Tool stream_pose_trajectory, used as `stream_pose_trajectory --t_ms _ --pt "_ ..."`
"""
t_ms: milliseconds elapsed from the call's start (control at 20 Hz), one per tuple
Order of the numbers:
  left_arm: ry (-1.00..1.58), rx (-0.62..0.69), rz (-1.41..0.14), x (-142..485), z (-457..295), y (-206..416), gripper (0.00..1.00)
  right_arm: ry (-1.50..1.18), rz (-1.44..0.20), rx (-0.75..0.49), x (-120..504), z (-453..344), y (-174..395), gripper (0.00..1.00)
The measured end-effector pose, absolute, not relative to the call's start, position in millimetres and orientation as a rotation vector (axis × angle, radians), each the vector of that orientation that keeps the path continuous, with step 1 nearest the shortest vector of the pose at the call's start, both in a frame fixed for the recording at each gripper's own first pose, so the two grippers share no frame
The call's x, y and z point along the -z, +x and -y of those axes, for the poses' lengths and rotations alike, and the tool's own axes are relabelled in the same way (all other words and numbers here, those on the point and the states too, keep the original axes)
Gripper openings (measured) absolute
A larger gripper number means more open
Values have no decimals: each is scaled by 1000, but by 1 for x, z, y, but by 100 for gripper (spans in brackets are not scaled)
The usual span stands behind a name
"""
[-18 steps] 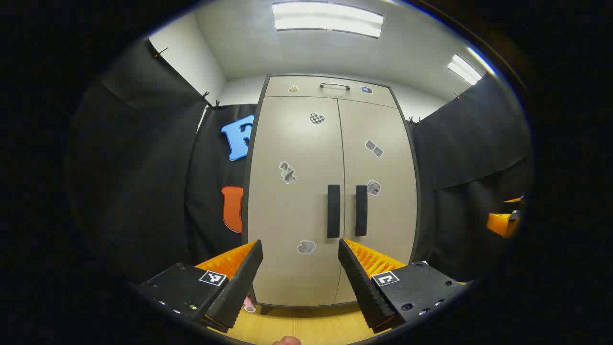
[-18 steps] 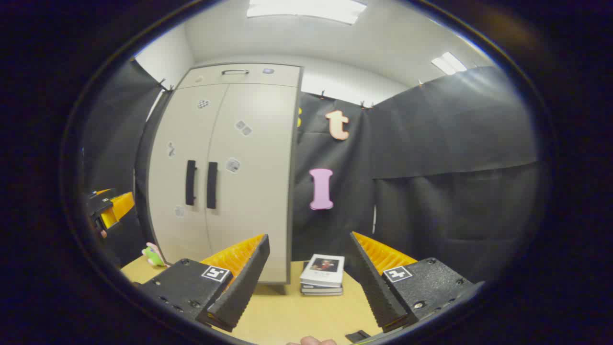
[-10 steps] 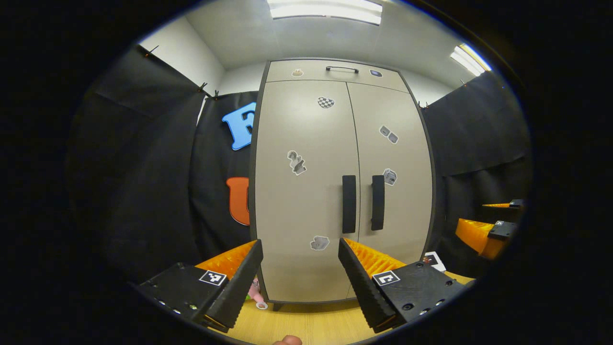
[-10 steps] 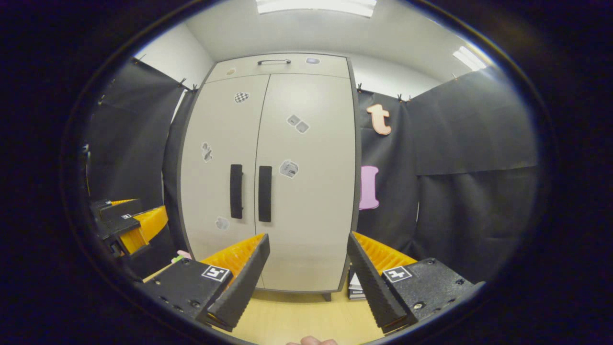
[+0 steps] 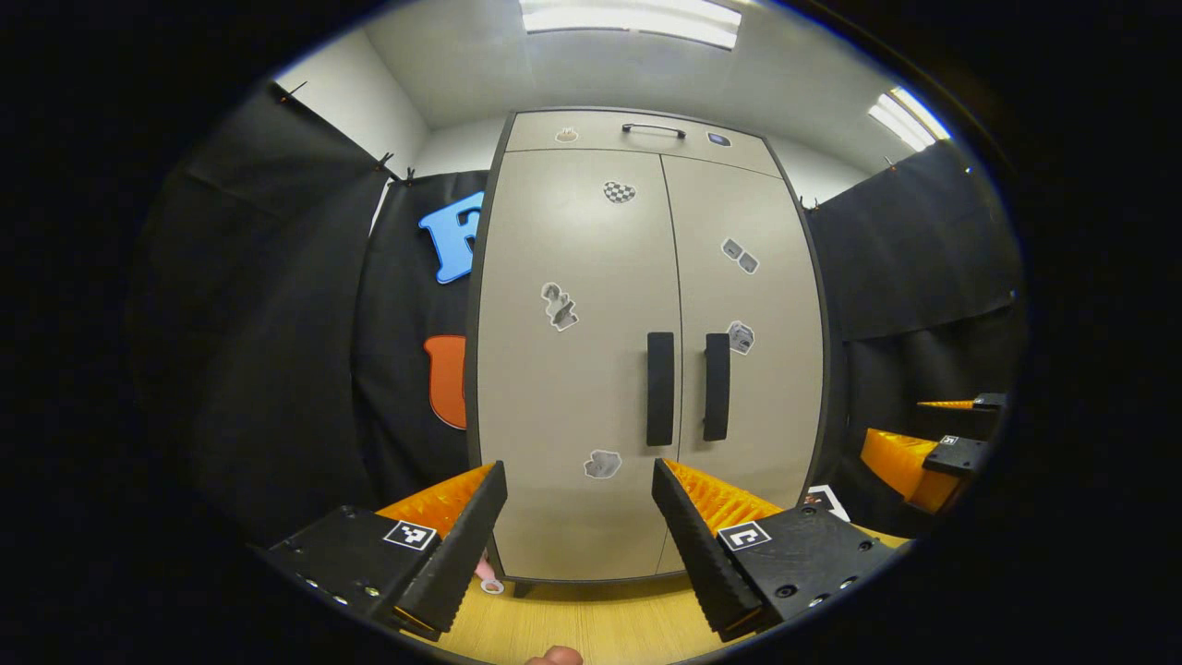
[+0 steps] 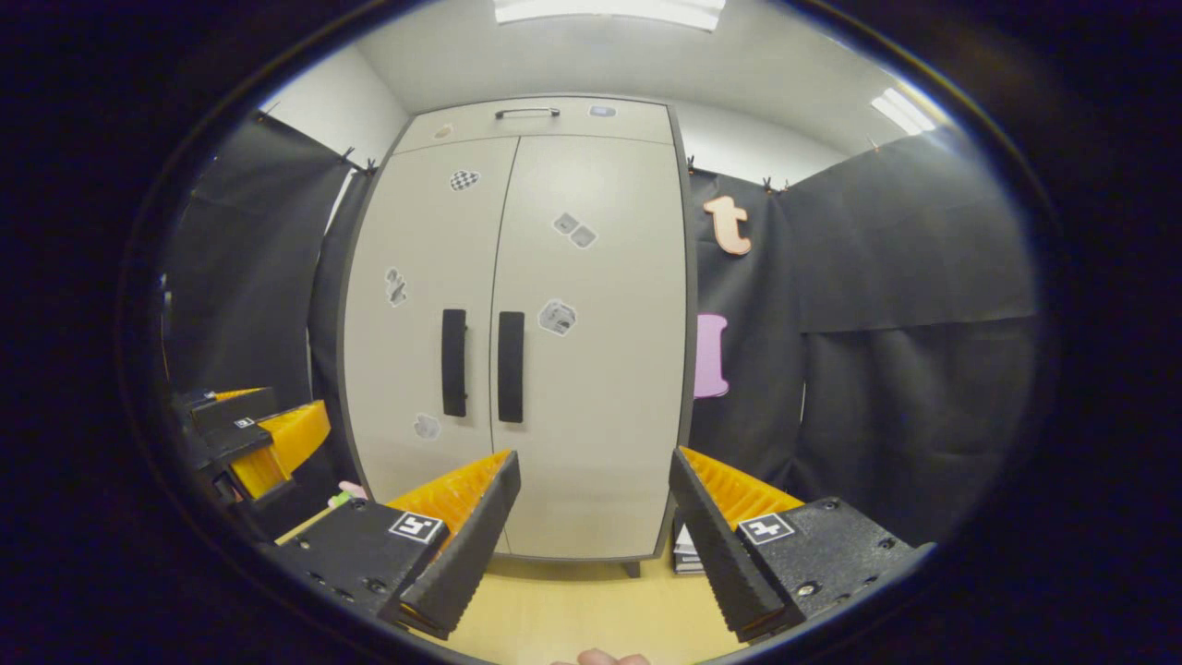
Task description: Open the right door of the double-door shoe cabinet with the right hand, and open the left door with the left hand.
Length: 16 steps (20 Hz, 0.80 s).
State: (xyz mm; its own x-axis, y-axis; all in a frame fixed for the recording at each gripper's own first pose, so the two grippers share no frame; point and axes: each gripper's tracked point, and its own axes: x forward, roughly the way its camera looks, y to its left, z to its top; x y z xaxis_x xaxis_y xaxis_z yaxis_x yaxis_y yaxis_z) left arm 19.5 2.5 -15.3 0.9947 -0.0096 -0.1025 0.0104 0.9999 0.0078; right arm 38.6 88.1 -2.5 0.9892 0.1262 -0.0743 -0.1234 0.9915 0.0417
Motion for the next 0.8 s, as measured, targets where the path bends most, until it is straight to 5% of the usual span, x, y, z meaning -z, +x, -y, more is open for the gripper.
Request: stream_pose_trajectory --t_ms 350,800 --pt "2 22 -94 17 -4 13 95 77 -50 -194 -18 -121 62 100" --pt "-1 30 -104 21 -13 -18 95 77 -46 -213 -53 -169 167 100"
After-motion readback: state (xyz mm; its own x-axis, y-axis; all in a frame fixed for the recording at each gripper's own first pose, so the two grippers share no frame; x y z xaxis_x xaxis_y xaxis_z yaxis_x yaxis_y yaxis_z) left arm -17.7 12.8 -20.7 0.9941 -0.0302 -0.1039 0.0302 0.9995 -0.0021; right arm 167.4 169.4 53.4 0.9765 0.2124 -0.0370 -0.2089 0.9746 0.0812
